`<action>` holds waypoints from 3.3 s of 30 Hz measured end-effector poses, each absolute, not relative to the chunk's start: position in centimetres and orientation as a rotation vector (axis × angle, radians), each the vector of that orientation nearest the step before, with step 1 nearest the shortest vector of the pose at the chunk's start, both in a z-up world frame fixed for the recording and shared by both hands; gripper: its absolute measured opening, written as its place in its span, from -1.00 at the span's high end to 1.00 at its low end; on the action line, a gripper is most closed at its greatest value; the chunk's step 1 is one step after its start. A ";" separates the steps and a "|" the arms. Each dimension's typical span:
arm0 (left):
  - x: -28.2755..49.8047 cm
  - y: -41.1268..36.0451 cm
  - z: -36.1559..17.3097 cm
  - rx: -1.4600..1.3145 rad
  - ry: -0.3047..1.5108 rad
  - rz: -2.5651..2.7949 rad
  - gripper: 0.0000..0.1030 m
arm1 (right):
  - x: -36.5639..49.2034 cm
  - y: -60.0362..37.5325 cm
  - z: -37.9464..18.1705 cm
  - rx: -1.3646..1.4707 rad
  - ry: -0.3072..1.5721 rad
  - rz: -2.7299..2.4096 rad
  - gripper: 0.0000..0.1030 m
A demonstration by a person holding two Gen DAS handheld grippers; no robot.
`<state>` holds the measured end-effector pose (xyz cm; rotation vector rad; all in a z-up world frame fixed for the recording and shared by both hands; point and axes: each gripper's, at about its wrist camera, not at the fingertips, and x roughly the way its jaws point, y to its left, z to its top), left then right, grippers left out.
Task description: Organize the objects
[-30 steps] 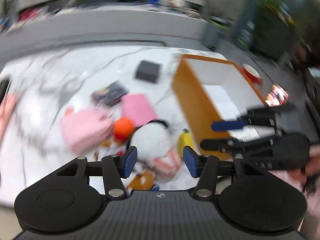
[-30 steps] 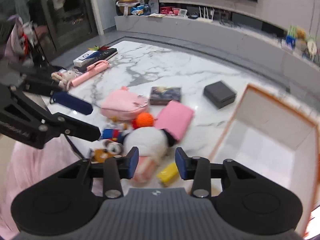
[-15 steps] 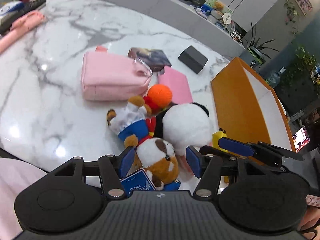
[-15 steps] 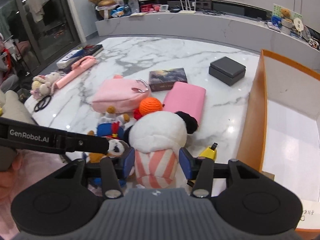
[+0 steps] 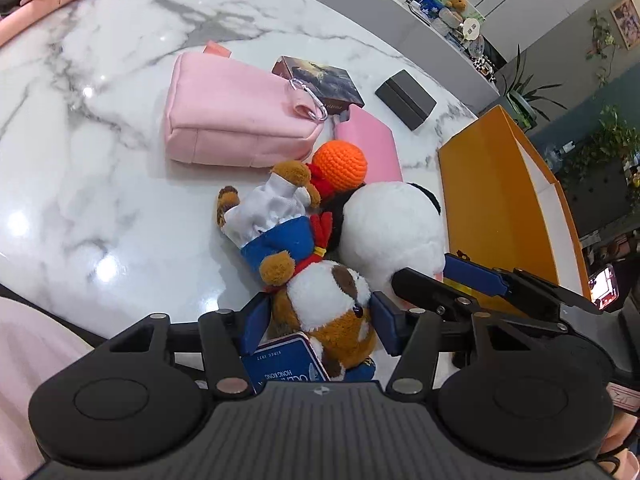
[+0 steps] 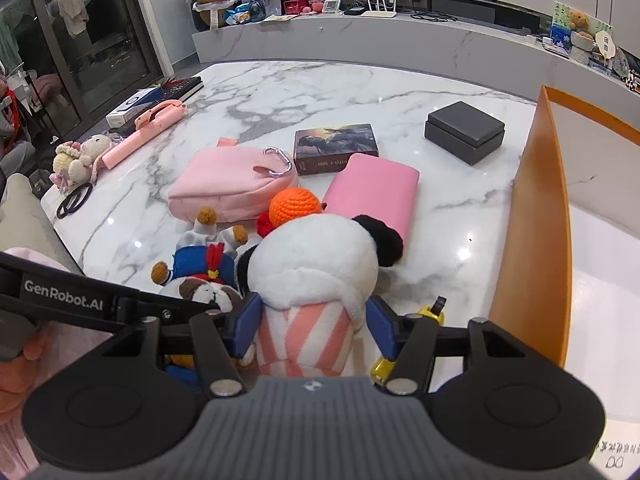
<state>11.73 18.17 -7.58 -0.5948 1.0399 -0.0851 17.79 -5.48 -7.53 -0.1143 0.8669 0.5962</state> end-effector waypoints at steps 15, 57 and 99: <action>11.6 18.3 -7.8 -0.618 1.037 -0.080 -0.24 | 18.8 -5.4 -8.3 -0.094 0.897 0.585 -0.41; 16.0 5.9 6.6 -0.292 0.755 -0.343 -0.03 | 14.3 -17.8 4.0 0.051 0.549 0.310 -0.10; 25.8 -11.4 -3.5 0.194 1.128 -0.510 -0.01 | 20.5 -24.2 -6.2 -0.451 0.825 0.188 -0.10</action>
